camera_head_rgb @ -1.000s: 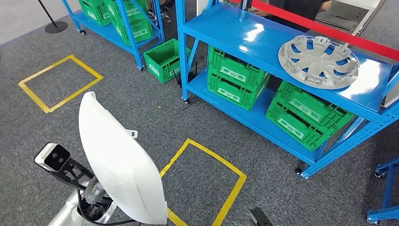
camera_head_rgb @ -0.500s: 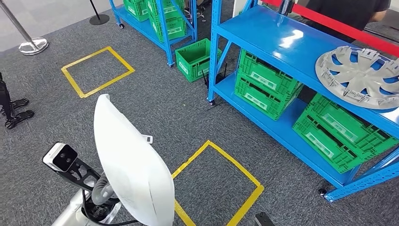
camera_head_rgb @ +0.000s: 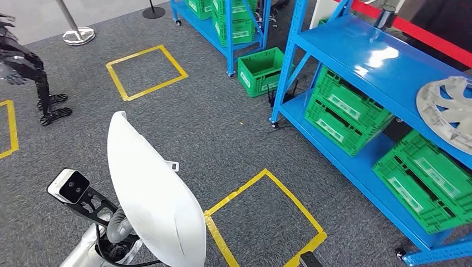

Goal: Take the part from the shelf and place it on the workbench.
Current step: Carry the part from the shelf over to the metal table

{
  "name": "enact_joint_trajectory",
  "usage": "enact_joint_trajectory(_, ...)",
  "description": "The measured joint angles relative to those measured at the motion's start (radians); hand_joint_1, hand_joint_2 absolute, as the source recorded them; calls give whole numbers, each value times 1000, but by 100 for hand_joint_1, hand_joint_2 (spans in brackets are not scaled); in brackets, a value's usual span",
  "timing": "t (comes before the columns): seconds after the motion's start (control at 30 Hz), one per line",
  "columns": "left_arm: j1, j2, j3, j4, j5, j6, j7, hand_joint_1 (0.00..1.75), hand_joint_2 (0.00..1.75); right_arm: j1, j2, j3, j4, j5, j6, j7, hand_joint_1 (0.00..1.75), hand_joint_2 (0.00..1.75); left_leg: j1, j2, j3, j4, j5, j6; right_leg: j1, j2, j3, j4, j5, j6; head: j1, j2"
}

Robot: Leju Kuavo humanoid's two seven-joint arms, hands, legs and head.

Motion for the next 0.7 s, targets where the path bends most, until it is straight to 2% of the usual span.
enact_joint_trajectory(0.07,-5,-3,-2,-1,1,-2,2,175,175,4,0,-2,1,-6,-1,-1,0,0,1,-25,10,-10,8,7,-1,55,-57,121,-51,-8,4,0)
enact_joint_trajectory(0.13,-6,-4,-7,-1,2,-6,6,175,175,14,1,-7,2,-17,-8,-1,0,0,0,-54,9,-9,9,8,-2,77,-124,245,-88,-8,7,0)
enact_joint_trajectory(0.17,-7,-4,-11,-1,5,-11,8,175,175,19,4,-11,3,-24,-14,-1,0,0,0,-70,10,-8,8,8,-3,79,-138,261,-84,-1,6,0)
enact_joint_trajectory(0.2,-8,-5,-15,-1,8,-15,12,175,175,23,7,-15,3,-29,-21,-2,0,0,1,-85,10,-7,7,7,-5,81,-131,232,-63,9,7,0)
enact_joint_trajectory(0.23,-10,-5,-19,-1,12,-18,16,175,175,26,10,-19,4,-33,-27,-4,0,0,3,-100,10,-3,5,4,-9,88,-108,169,-32,21,7,0)
enact_joint_trajectory(0.27,-13,-6,-23,-1,17,-21,20,175,175,28,14,-21,4,-36,-32,-6,0,0,4,-113,7,4,1,-1,-15,106,-78,94,1,32,7,0)
enact_joint_trajectory(0.3,-16,-8,-26,-1,21,-21,24,175,175,31,17,-23,5,-38,-35,-7,0,0,4,-126,3,14,-5,-7,-20,121,-52,32,28,34,7,0)
enact_joint_trajectory(0.33,-18,-8,-29,-1,25,-21,27,175,175,33,20,-25,5,-40,-38,-8,0,0,3,-136,-2,23,-10,-13,-22,133,-35,-6,43,32,6,0)
enact_joint_trajectory(0.37,-20,-9,-31,-1,29,-21,31,175,175,35,23,-27,6,-40,-39,-10,0,0,3,-145,-7,29,-14,-17,-20,138,-29,-19,48,24,5,0)
enact_joint_trajectory(0.43,-21,-9,-36,-1,39,-16,38,175,175,33,26,-29,6,-32,-31,-11,0,0,7,-157,-12,34,-17,-22,-17,121,-25,-18,50,8,5,0)
enact_joint_trajectory(0.47,-23,-8,-37,-1,47,-11,39,175,175,27,25,-29,6,-26,-21,-7,0,0,8,-146,-16,43,-24,-26,-18,113,-23,-19,51,2,4,0)
enact_joint_trajectory(0.53,-28,-7,-38,3,65,-6,36,175,175,12,20,-29,6,-14,0,8,0,0,10,-90,-50,113,-63,-36,-19,97,-19,-21,50,-11,0,0)
enact_joint_trajectory(0.57,-31,-6,-38,7,70,-10,32,175,175,7,16,-29,6,-11,7,16,0,0,11,-58,-82,178,-94,-41,-16,88,-18,-21,48,-16,-2,0)
enact_joint_trajectory(0.63,-32,-4,-38,17,72,-21,27,175,175,3,10,-29,6,-9,12,23,0,0,17,-29,-154,306,-140,-47,-9,65,-17,-21,45,-21,-3,0)
enact_joint_trajectory(0.67,-31,-2,-37,22,71,-24,25,175,175,2,7,-29,6,-6,12,23,0,0,18,-24,-170,331,-140,-48,-7,53,-16,-21,43,-23,-3,0)
enact_joint_trajectory(0.7,-29,0,-35,25,68,-26,24,175,175,1,6,-29,6,-3,11,23,0,0,19,-22,-167,316,-122,-46,-5,40,-15,-21,42,-23,-4,0)
